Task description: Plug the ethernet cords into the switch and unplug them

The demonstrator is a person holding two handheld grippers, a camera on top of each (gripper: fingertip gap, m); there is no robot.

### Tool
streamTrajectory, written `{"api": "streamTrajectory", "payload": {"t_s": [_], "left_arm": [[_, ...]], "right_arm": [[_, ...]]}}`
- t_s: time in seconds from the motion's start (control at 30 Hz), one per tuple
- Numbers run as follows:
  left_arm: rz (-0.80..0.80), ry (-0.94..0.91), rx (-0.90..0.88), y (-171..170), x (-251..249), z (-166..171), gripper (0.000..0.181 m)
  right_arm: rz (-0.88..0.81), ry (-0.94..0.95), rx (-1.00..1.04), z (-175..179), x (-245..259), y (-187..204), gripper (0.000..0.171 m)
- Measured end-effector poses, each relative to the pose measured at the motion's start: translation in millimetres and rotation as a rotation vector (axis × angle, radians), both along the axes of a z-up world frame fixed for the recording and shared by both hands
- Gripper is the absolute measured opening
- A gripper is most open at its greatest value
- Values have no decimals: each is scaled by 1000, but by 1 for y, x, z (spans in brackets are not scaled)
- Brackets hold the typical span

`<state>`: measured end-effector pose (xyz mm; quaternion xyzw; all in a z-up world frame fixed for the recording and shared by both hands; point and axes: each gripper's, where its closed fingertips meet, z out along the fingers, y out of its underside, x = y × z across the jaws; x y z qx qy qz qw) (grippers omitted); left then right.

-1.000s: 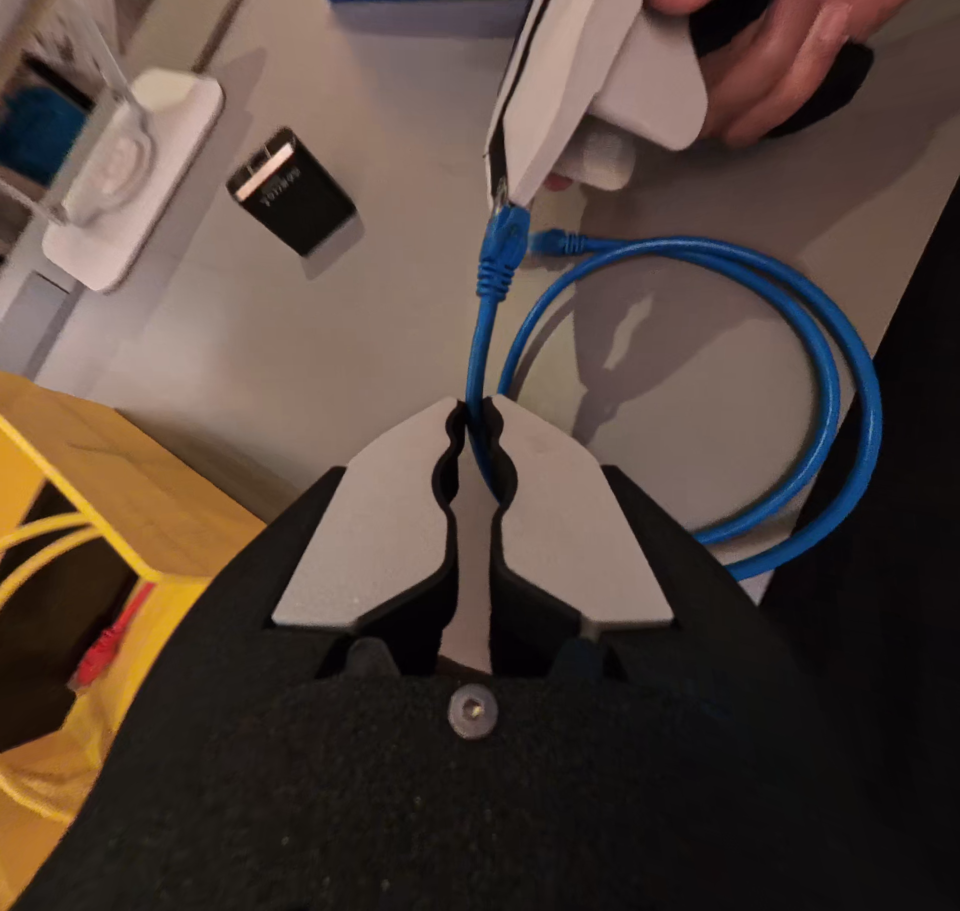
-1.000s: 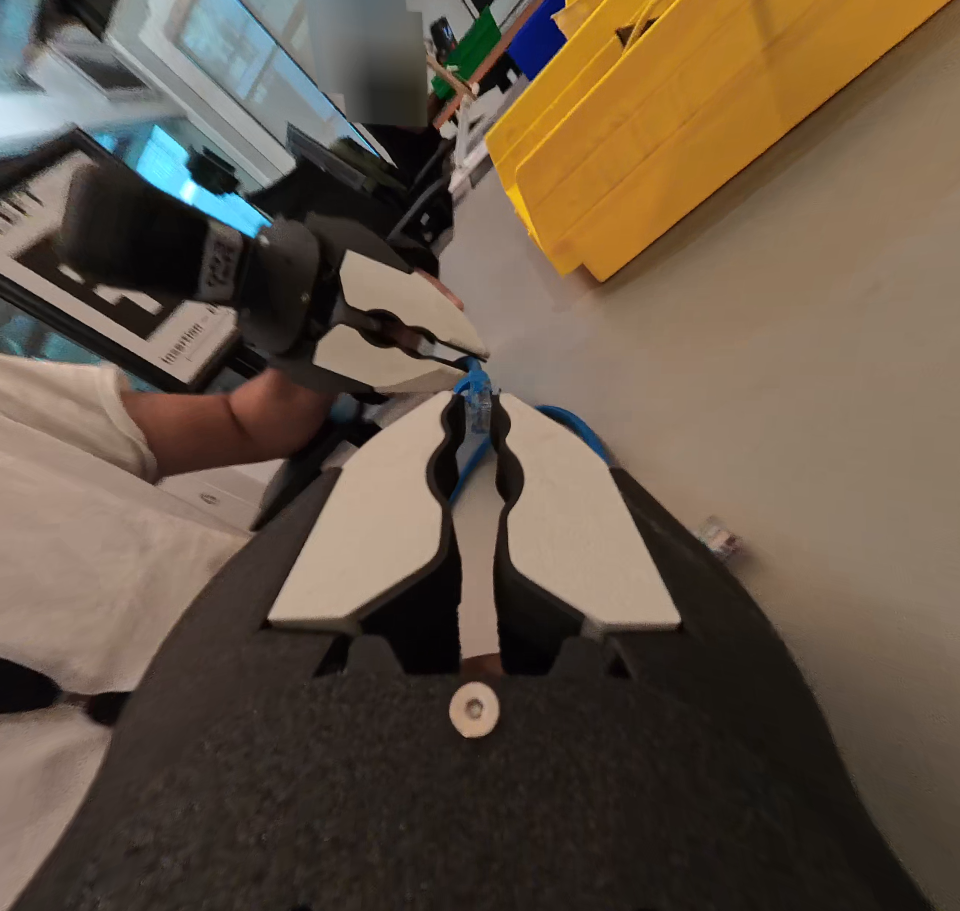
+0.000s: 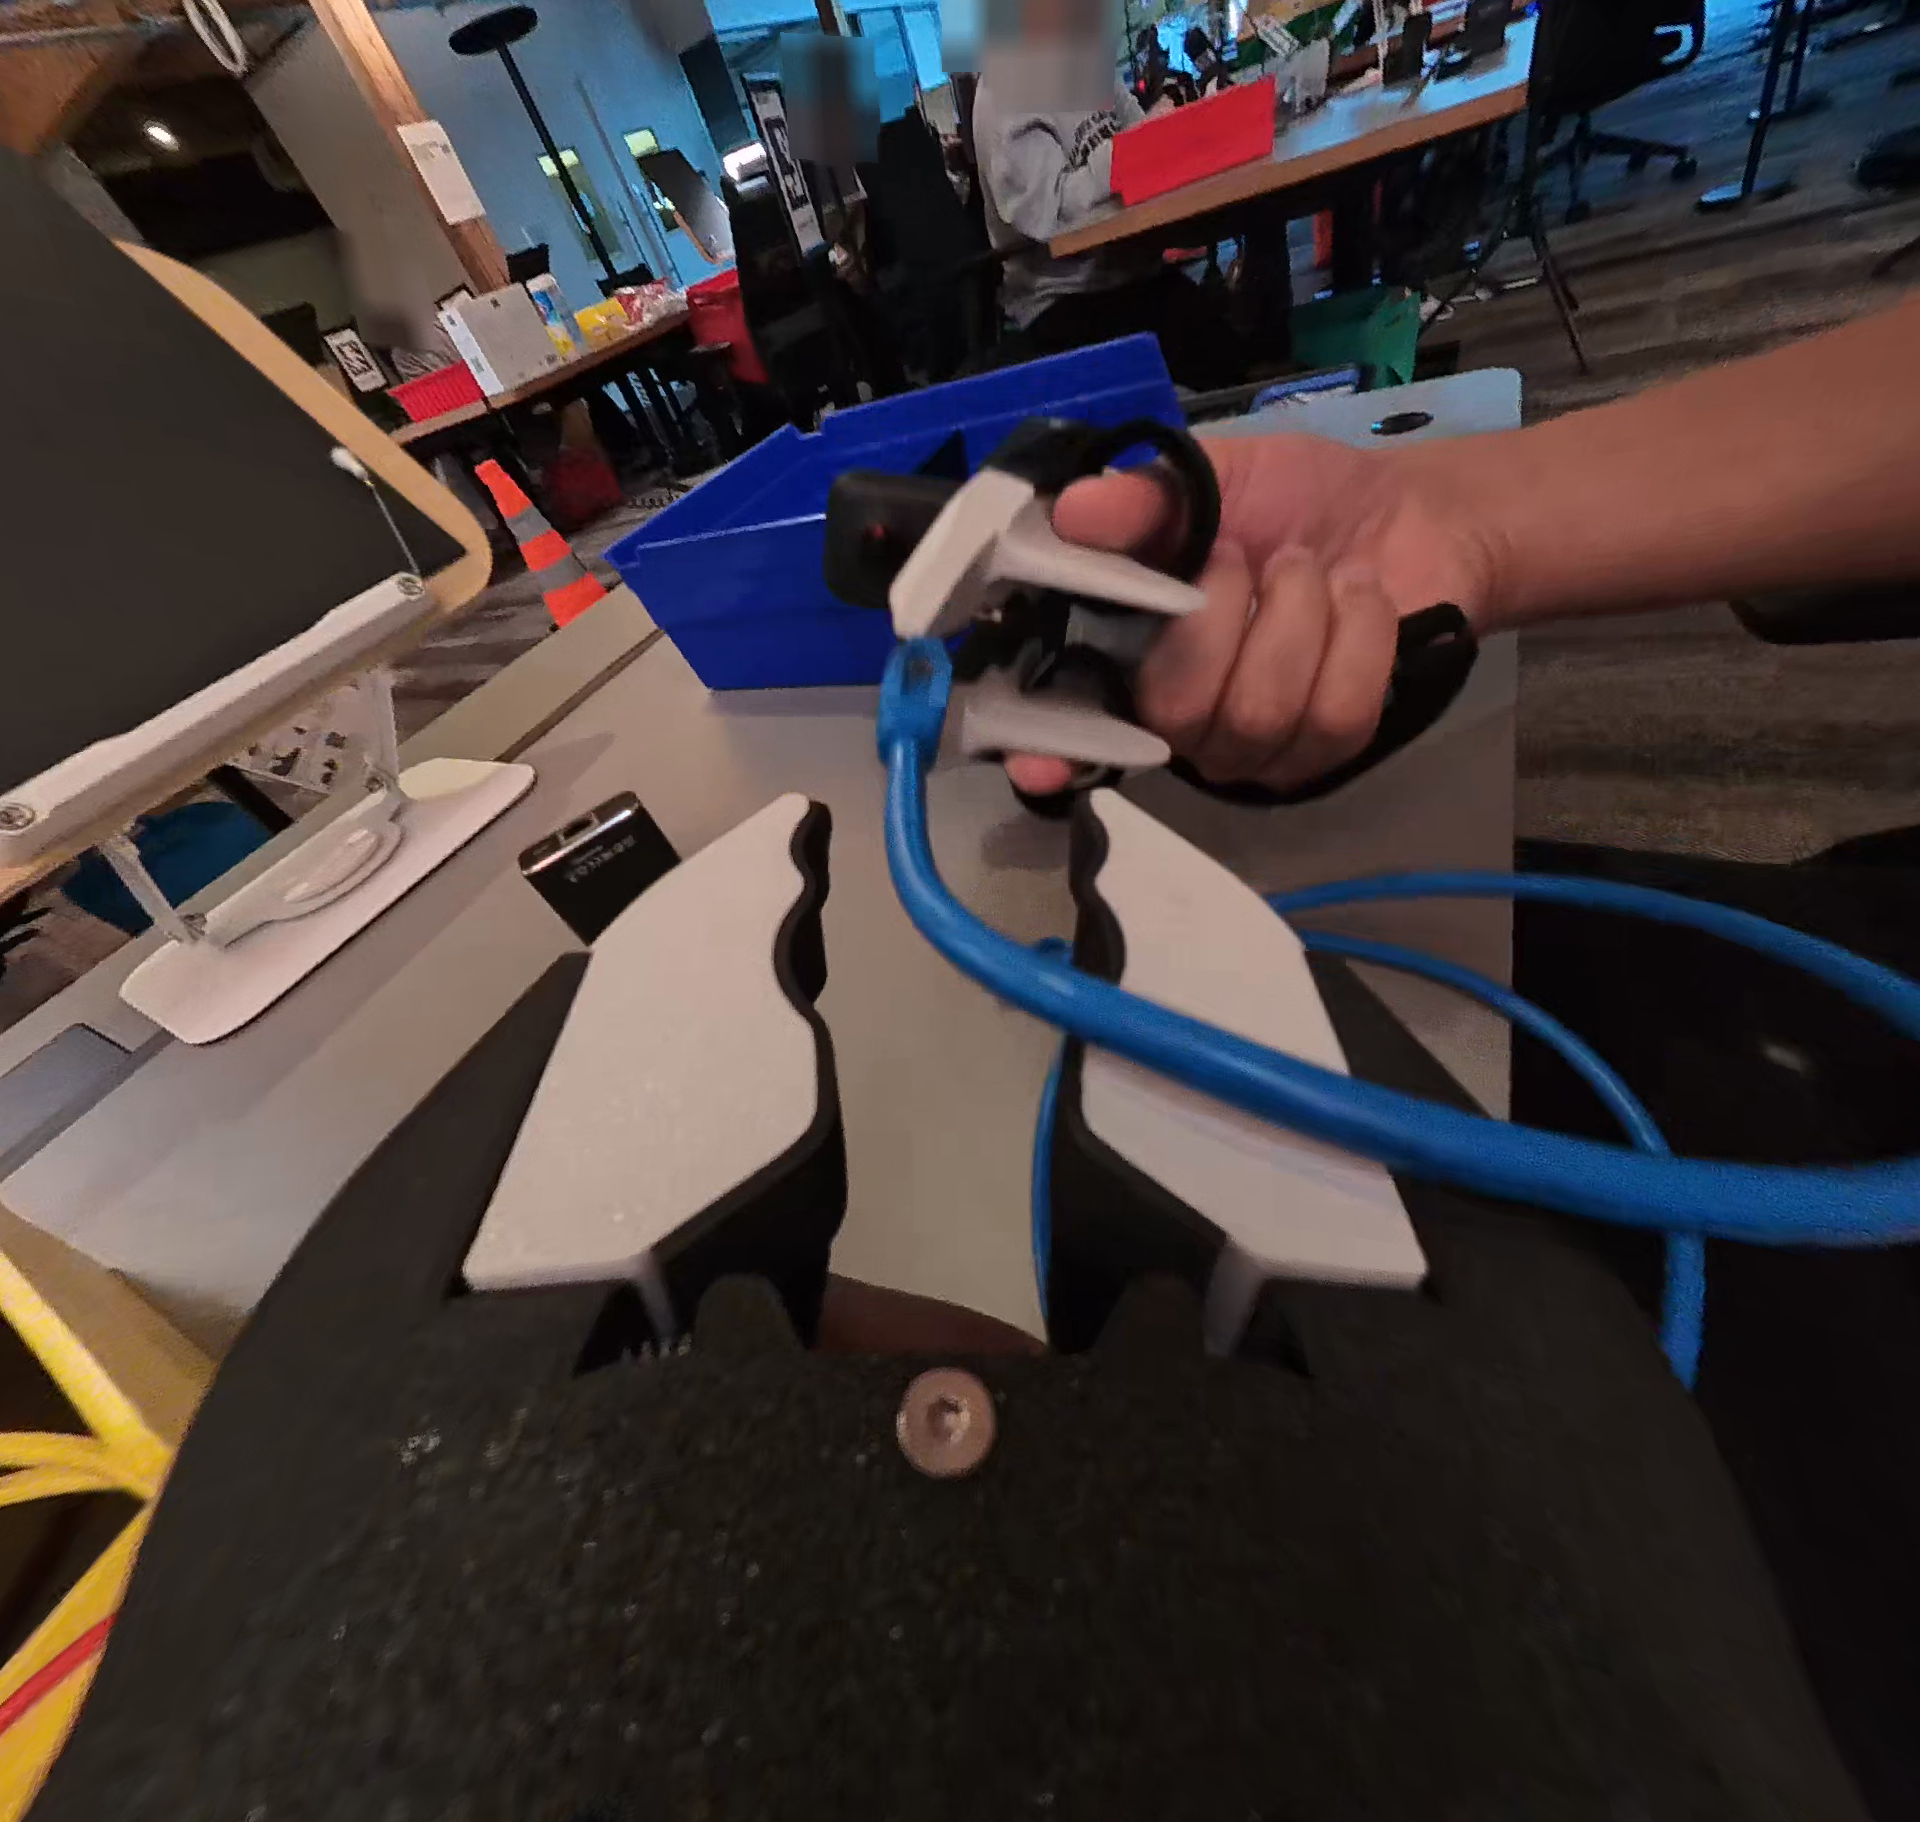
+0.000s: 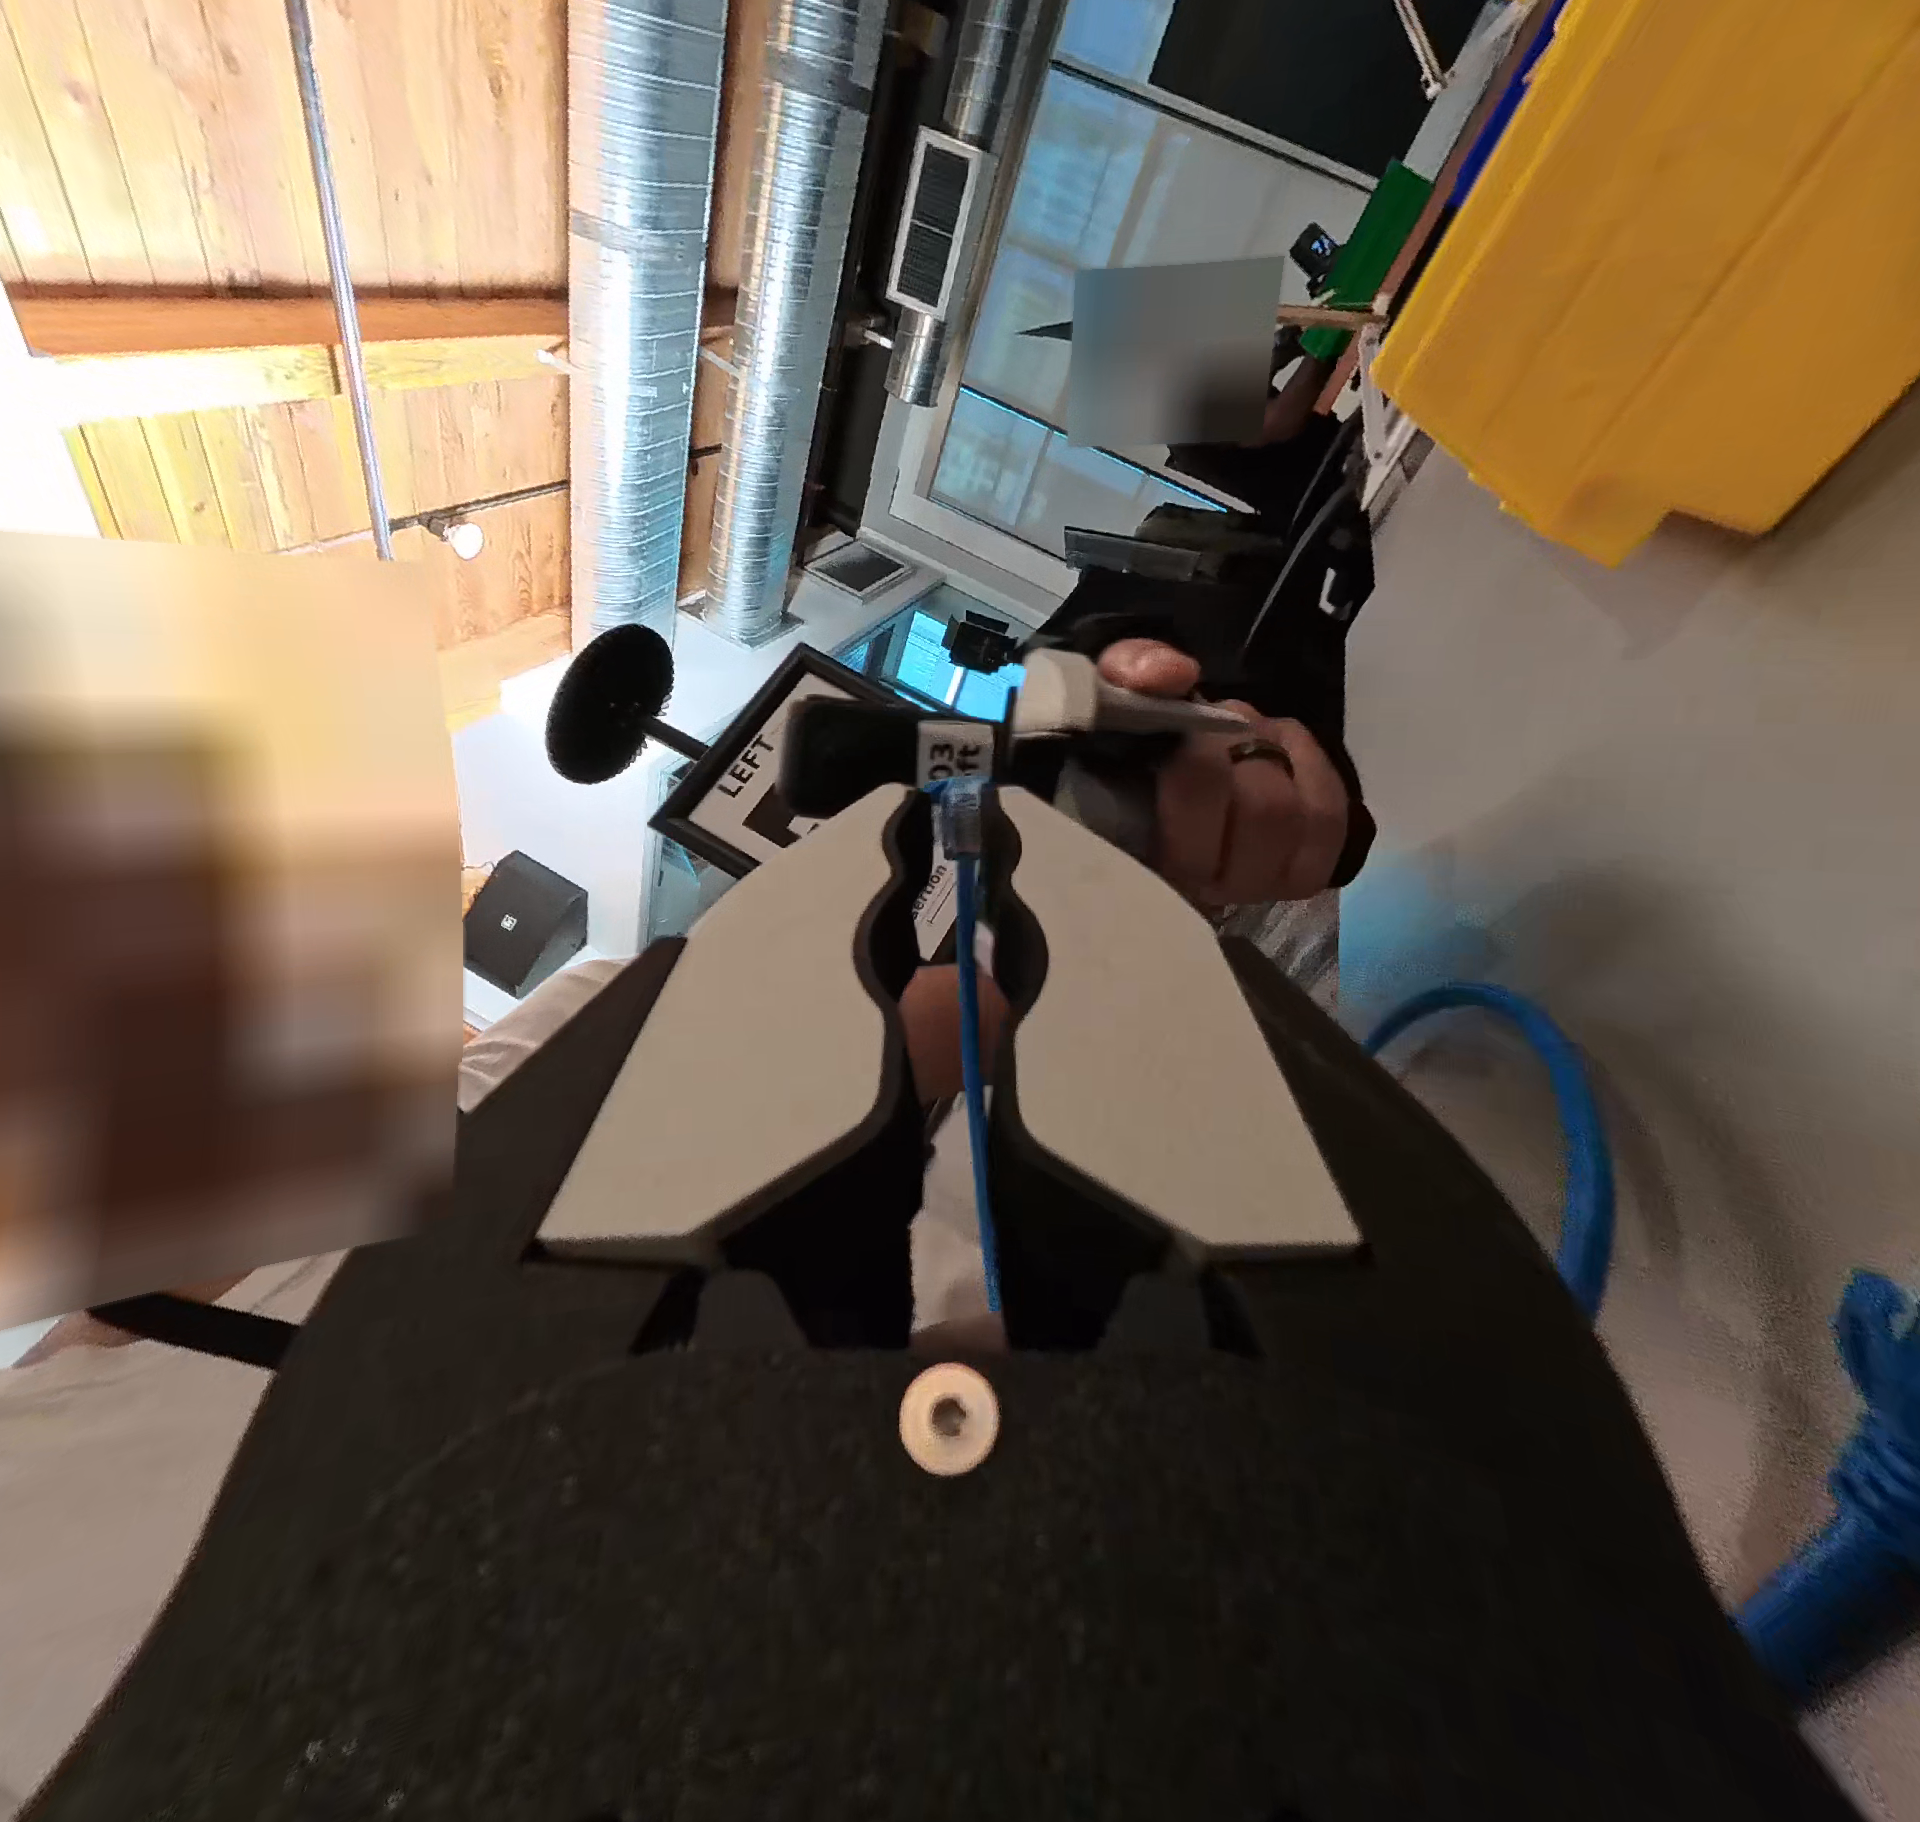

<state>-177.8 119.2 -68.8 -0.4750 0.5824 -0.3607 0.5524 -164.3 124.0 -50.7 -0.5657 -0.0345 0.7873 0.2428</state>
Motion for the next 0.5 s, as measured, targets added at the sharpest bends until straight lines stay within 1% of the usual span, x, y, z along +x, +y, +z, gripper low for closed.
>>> {"api": "streamTrajectory", "payload": {"t_s": [0.13, 0.2, 0.33, 0.5], "left_arm": [[23, -12, 36, 0, -1, 1, 22], [49, -7, 48, 4, -3, 1, 14], [47, -15, 29, 5, -5, 2, 13], [44, 16, 51, 5, -4, -2, 11]], "right_arm": [[7, 1, -34, -8, -5, 0, 9], [16, -16, -44, -12, -7, -1, 9], [25, -8, -85, -18, -11, 0, 9], [22, -3, -97, -19, -11, 2, 10]]}}
